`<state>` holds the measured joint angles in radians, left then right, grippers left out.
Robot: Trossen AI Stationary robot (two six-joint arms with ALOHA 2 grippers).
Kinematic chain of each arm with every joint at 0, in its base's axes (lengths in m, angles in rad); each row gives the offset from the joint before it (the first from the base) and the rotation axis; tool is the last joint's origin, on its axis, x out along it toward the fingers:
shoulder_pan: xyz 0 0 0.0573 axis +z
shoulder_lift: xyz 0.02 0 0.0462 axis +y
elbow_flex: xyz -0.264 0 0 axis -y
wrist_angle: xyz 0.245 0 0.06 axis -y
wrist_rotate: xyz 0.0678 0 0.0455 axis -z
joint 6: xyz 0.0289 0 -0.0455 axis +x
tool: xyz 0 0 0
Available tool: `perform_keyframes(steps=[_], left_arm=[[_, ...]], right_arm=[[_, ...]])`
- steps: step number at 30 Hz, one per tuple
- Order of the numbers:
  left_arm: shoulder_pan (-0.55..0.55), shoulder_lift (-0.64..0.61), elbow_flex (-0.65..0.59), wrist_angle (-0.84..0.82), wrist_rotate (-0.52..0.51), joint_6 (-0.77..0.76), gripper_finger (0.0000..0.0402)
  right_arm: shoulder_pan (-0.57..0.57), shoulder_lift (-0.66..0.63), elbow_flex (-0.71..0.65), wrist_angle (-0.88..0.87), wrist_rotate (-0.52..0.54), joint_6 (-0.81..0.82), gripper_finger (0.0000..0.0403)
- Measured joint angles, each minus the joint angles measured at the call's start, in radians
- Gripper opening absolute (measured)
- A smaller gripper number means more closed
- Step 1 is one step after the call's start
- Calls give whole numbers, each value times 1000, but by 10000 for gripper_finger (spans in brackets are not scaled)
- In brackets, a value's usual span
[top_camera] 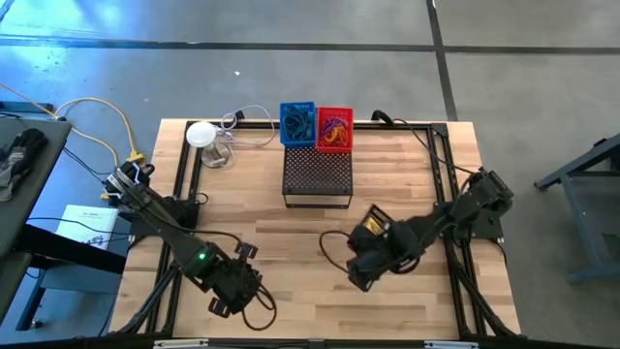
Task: Pick & Place Office Desk Supplies
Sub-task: Put the black bin with crayon boxes on the shelf
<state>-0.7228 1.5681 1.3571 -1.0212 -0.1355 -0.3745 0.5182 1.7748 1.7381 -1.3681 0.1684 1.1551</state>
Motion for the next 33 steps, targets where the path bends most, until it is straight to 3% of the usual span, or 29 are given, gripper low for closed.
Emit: perform_keyframes(steps=[8, 14, 29, 33], left_arm=[[-24, 0, 0, 42, 0, -19, 107], [-29, 0, 0, 51, 0, -53, 107], [-20, 0, 0, 234, -1, -45, 107], [-21, 6, -2, 305, -63, -45, 107]], right_arm=[[-38, 0, 107, 10, 106, -303, 2], [-37, 0, 122, 86, 205, -626, 2], [-98, 0, 122, 142, 249, -1482, 2], [-152, 0, 122, 151, 243, -1634, 2]])
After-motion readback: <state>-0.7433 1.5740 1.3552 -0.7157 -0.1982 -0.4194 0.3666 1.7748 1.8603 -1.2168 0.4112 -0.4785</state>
